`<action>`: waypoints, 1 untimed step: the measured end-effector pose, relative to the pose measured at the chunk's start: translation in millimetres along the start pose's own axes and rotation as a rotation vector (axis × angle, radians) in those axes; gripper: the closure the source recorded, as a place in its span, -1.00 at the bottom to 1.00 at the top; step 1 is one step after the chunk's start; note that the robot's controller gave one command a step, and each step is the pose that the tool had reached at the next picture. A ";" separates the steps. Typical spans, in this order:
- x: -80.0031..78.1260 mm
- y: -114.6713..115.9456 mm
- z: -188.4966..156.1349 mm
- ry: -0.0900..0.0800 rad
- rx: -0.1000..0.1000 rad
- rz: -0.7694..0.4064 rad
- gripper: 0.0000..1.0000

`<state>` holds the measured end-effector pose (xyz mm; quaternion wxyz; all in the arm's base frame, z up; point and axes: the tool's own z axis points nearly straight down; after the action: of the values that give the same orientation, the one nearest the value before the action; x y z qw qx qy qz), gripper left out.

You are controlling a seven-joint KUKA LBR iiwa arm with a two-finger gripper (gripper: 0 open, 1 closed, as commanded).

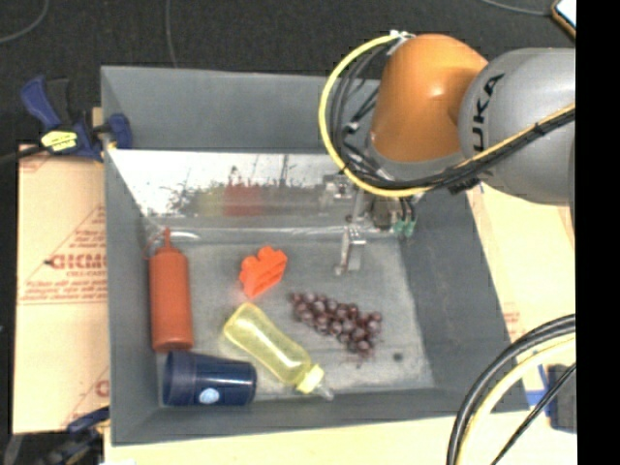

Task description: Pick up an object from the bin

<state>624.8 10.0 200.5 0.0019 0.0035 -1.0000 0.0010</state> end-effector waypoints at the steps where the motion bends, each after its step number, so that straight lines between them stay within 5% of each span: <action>1: -1.6 0.1 -5.1 -0.009 0.000 0.000 -1.00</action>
Offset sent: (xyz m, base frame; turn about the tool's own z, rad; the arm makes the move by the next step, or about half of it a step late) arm -0.0485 -0.0385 -0.1305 0.1542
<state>626.4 10.1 205.5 -0.0024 0.0034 -1.0000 0.0007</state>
